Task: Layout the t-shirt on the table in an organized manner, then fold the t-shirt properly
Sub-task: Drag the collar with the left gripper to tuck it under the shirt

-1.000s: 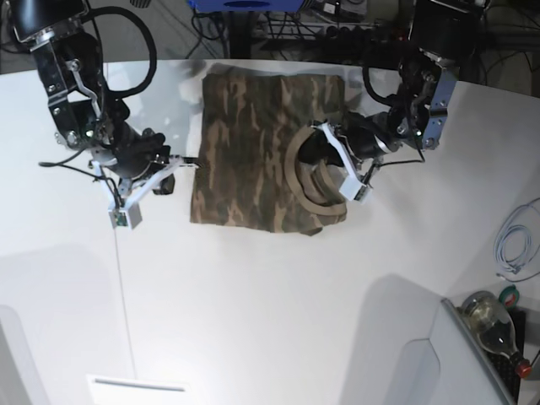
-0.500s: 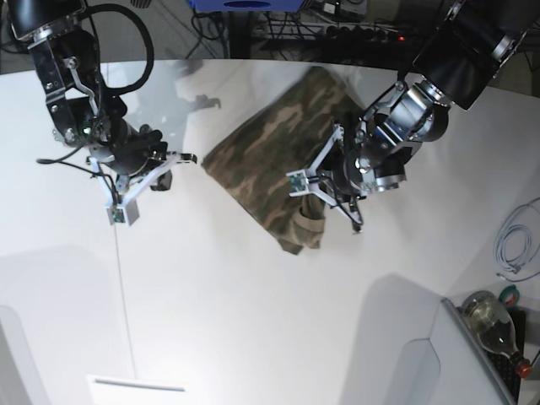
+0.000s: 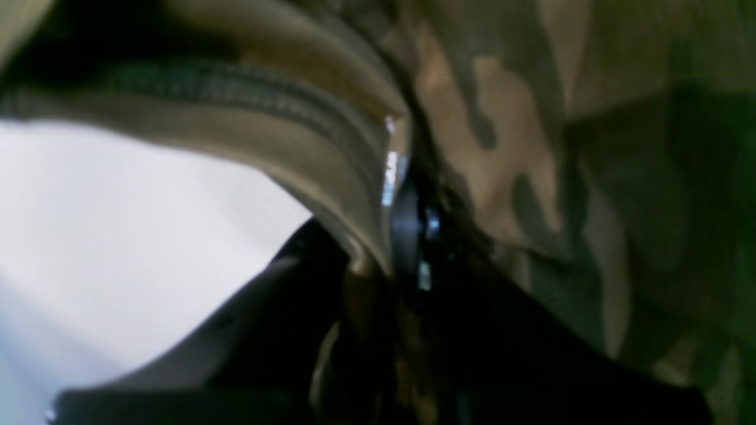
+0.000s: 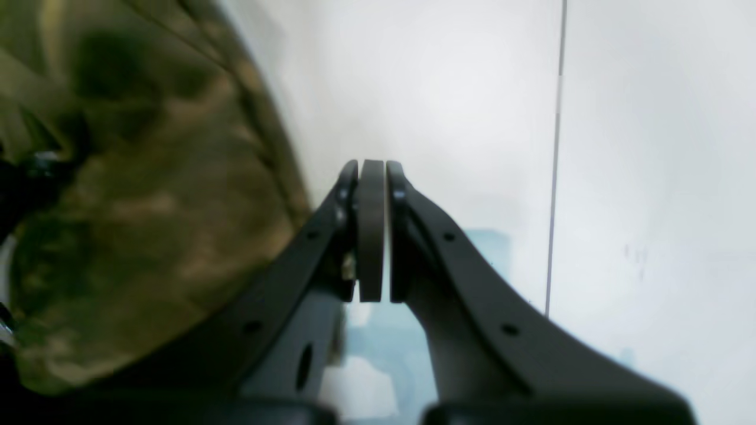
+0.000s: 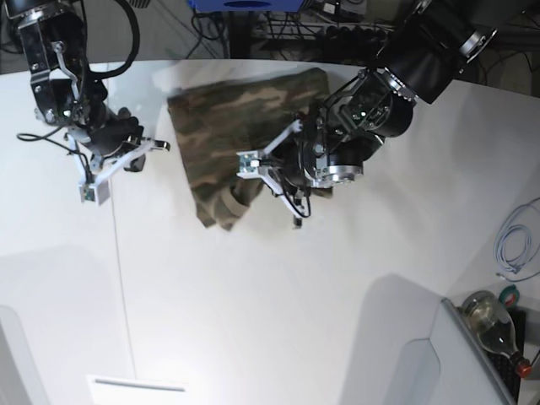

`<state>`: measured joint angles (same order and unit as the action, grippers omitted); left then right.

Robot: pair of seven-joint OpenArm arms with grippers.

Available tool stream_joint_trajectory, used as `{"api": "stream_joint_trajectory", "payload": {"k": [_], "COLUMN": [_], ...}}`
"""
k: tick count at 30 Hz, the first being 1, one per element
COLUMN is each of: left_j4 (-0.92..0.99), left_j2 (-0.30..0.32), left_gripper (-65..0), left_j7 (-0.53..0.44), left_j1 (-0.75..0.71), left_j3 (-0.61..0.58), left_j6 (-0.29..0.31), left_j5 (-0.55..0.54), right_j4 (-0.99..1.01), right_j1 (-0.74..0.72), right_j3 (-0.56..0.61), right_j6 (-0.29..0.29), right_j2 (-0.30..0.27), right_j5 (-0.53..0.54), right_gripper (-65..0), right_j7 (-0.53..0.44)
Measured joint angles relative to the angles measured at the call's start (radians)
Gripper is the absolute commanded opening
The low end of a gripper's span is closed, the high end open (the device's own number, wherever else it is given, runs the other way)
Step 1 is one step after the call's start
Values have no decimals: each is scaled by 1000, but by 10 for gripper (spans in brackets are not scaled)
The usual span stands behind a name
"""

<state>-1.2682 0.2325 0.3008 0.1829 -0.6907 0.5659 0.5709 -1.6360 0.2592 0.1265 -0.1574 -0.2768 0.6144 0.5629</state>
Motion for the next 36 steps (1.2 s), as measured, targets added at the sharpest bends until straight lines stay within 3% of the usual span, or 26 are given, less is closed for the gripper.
{"api": "stream_joint_trajectory", "payload": {"k": [7,22,23,28,30,32,36], "left_j4": [5,5,3,-13,-32,-58,-118], "left_j2": [-9,-11,-11,-10,-10,-10,-2], "left_gripper": [-650,-650,-622,-265,-160,-99,-86], "left_j7": [8,5,5,8,10,10,8], "left_j1": [38,58,58,70,84,89,89], "left_j3": [-111,-135,-135,-132,-130,-129,-129], "left_j6": [-1,7,7,7,7,6,7], "left_j5": [5,1,1,1,2,2,-3], "right_j4": [-1,-1,-1,-1,-1,-1,-1], "right_j1": [24,38,38,37,37,37,35], "right_j3": [-23,-23,-23,-23,-23,-23,-23], "right_j6": [0,0,0,0,0,0,0], "right_j2": [-2,0,0,0,0,0,0], "right_j5": [0,0,0,0,0,0,0], "right_gripper": [-644,-644,-644,-644,-644,-644,-644], "right_j7": [1,1,1,1,1,1,2]}}
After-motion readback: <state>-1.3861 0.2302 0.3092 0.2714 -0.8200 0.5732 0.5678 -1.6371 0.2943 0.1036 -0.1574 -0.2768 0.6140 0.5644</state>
